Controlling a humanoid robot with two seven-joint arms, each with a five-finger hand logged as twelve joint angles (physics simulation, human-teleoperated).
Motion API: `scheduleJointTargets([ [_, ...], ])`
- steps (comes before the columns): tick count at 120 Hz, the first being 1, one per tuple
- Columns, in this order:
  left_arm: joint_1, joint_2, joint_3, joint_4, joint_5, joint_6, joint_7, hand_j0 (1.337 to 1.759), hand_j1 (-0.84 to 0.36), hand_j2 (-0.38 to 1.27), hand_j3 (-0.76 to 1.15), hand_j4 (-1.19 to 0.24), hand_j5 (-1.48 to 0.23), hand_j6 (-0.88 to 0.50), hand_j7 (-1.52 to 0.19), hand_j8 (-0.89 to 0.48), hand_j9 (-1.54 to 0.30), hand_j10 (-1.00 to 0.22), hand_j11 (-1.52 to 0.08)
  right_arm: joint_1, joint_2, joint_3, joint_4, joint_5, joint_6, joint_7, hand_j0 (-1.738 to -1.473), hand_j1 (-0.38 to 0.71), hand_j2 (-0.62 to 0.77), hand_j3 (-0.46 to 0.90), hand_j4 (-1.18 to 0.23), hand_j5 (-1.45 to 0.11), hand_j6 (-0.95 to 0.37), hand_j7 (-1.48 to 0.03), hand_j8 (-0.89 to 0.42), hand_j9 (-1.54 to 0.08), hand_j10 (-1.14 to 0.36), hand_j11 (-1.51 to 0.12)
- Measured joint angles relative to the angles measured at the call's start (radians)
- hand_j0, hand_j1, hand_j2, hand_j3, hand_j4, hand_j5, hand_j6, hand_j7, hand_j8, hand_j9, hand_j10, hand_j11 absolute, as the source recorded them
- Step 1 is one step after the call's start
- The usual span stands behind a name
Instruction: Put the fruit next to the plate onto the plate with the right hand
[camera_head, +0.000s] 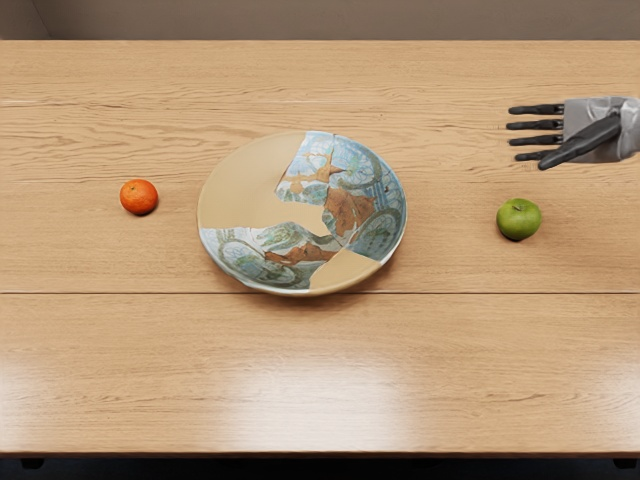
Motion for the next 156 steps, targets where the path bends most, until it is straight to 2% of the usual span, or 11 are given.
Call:
scheduleJointTargets([
  [15,0.000,0.000,0.000,0.000,0.000,0.000,0.000,1.658,0.33,0.00,0.00,-0.02,-0.03,-0.02,-0.03,-0.02,-0.03,-0.02,-0.03,0.004,-0.010,-0.003,0.001,-0.004,0.000,0.000,-1.658,-0.35,0.00,0.00,0.00,0.00,0.00,0.00,0.00,0.00,0.00,0.00],
  [24,0.000,0.000,0.000,0.000,0.000,0.000,0.000,1.658,0.33,0.00,0.00,-0.02,-0.03,-0.02,-0.03,-0.02,-0.03,-0.02,-0.03,0.023,-0.008,-0.006,0.021,-0.080,0.000,0.000,-1.658,-0.35,0.00,0.00,0.00,0.00,0.00,0.00,0.00,0.00,0.00,0.00],
  [29,0.000,0.000,-0.001,0.000,0.000,0.000,0.000,1.658,0.33,0.00,0.00,-0.02,-0.03,-0.02,-0.03,-0.02,-0.03,-0.02,-0.03,0.044,-0.010,-0.008,0.083,-0.175,0.000,0.000,-1.658,-0.35,0.00,0.00,0.00,0.00,0.00,0.00,0.00,0.00,0.00,0.00],
  [35,0.004,0.000,-0.001,0.001,0.000,0.000,0.000,1.658,0.33,0.00,0.00,-0.02,-0.03,-0.02,-0.03,-0.02,-0.03,-0.02,-0.03,0.076,-0.012,-0.030,0.213,-0.325,0.000,0.000,-1.658,-0.35,0.00,0.00,0.00,0.00,0.00,0.00,0.00,0.00,0.00,0.00],
  [48,0.029,0.000,-0.002,0.001,0.000,0.000,0.000,1.658,0.33,0.00,0.00,-0.02,-0.03,-0.02,-0.03,-0.02,-0.03,-0.02,-0.03,0.208,-0.017,-0.192,0.414,-0.501,0.000,0.000,-1.658,-0.35,0.00,0.00,0.00,0.00,0.00,0.00,0.00,0.00,0.00,0.00],
  [62,0.038,0.000,-0.003,0.002,0.000,0.000,0.000,1.658,0.33,0.00,0.00,-0.02,-0.03,-0.02,-0.03,-0.02,-0.03,-0.02,-0.03,0.356,0.022,-0.391,0.537,-0.607,-0.071,0.000,-1.658,-0.35,0.00,0.00,0.00,0.00,0.00,0.00,0.00,0.00,0.00,0.00],
  [83,0.040,0.000,-0.003,0.002,0.000,0.000,0.000,1.658,0.33,0.00,0.00,-0.02,-0.03,-0.02,-0.03,-0.02,-0.03,-0.02,-0.03,0.452,0.019,-0.497,0.618,-0.775,-0.231,0.000,-1.658,-0.35,0.00,0.00,0.00,0.00,0.00,0.00,0.00,0.00,0.00,0.00],
  [105,0.050,0.000,-0.004,0.002,0.000,0.000,0.000,1.658,0.33,0.00,0.00,-0.02,-0.03,-0.02,-0.03,-0.02,-0.03,-0.02,-0.03,0.440,0.071,-0.625,0.648,-0.901,-0.469,0.000,-1.658,-0.35,0.00,0.00,0.00,0.00,0.00,0.00,0.00,0.00,0.00,0.00],
  [117,0.051,0.000,-0.004,0.002,0.000,0.000,0.000,1.658,0.33,0.00,0.00,-0.02,-0.03,-0.02,-0.03,-0.02,-0.03,-0.02,-0.03,0.433,0.067,-0.694,0.715,-0.919,-0.582,0.000,-1.658,-0.35,0.00,0.00,0.00,0.00,0.00,0.00,0.00,0.00,0.00,0.00],
  [134,0.051,0.000,-0.003,0.001,0.000,0.000,0.000,1.658,0.33,0.00,0.00,-0.02,-0.03,-0.02,-0.03,-0.02,-0.03,-0.02,-0.03,0.366,0.060,-0.730,0.787,-0.965,-0.776,0.000,-1.658,-0.35,0.00,0.00,0.00,0.00,0.00,0.00,0.00,0.00,0.00,0.00],
  [156,0.048,0.000,-0.002,-0.001,0.000,0.000,0.000,1.658,0.33,0.00,0.00,-0.02,-0.03,-0.02,-0.03,-0.02,-0.03,-0.02,-0.03,0.297,0.073,-0.737,0.800,-0.986,-0.989,0.000,-1.658,-0.35,0.00,0.00,0.00,0.00,0.00,0.00,0.00,0.00,0.00,0.00],
])
